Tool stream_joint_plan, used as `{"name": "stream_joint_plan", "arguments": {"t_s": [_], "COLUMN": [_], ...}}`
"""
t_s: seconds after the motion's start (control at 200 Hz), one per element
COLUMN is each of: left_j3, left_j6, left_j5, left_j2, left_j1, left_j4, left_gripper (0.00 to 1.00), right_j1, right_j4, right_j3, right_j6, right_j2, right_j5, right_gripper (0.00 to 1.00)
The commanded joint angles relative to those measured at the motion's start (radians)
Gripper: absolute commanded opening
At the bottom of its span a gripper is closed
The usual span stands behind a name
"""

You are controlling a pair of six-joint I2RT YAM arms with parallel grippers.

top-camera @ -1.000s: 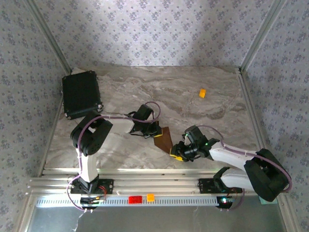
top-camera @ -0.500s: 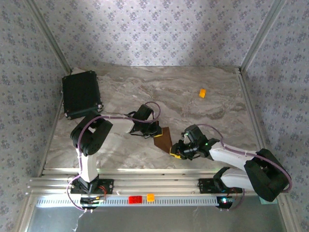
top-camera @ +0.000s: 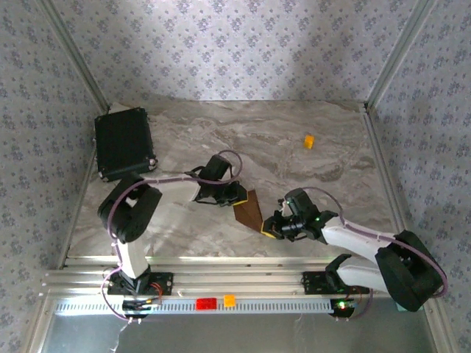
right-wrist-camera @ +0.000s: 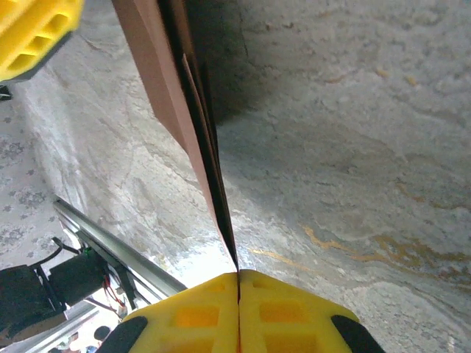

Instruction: Fold a paper plane with a square sheet of paper (pick it up from the middle)

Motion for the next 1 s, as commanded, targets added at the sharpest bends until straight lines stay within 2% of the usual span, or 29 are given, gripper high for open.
{"name": "stream_joint_plan", "arguments": {"t_s": [0.0, 0.075, 0.305, 0.405, 0.5, 0.785, 0.87, 0.994], "left_j3": [0.041, 0.05, 0.002, -0.034, -0.071, -0.184, -0.222, -0.275], "left_j6": [0.042, 0.059, 0.052, 0.029, 0.008, -0.055, -0.073, -0.094], "left_j5": [-0.002, -0.037, -0.163, -0.206, -0.233, -0.279, -0.295, -0.303], "left_j2": [-0.089, -0.131, -0.234, -0.27, -0.307, -0.435, -0.472, -0.531], "left_j1": [0.013, 0.015, 0.025, 0.037, 0.054, 0.152, 0.182, 0.232], "left_j4": [-0.053, -0.084, -0.112, -0.112, -0.101, -0.078, -0.076, -0.076], "left_gripper": [0.26, 0.32, 0.36, 0.36, 0.36, 0.36, 0.36, 0.36], "right_j1": [-0.02, -0.024, 0.037, 0.094, 0.189, 0.412, 0.477, 0.52], "right_j4": [-0.049, -0.126, -0.393, -0.508, -0.619, -0.91, -0.928, -0.922], "right_j3": [0.004, 0.041, 0.225, 0.324, 0.416, 0.647, 0.679, 0.713], "right_j6": [-0.056, -0.108, -0.279, -0.34, -0.373, -0.411, -0.441, -0.491], "right_j2": [-0.03, -0.048, -0.081, -0.068, -0.037, 0.198, 0.26, 0.359], "right_j5": [-0.01, 0.034, 0.314, 0.497, 0.71, 1.21, 1.29, 1.295], "right_gripper": [0.09, 0.09, 0.09, 0.08, 0.08, 0.07, 0.07, 0.07]}}
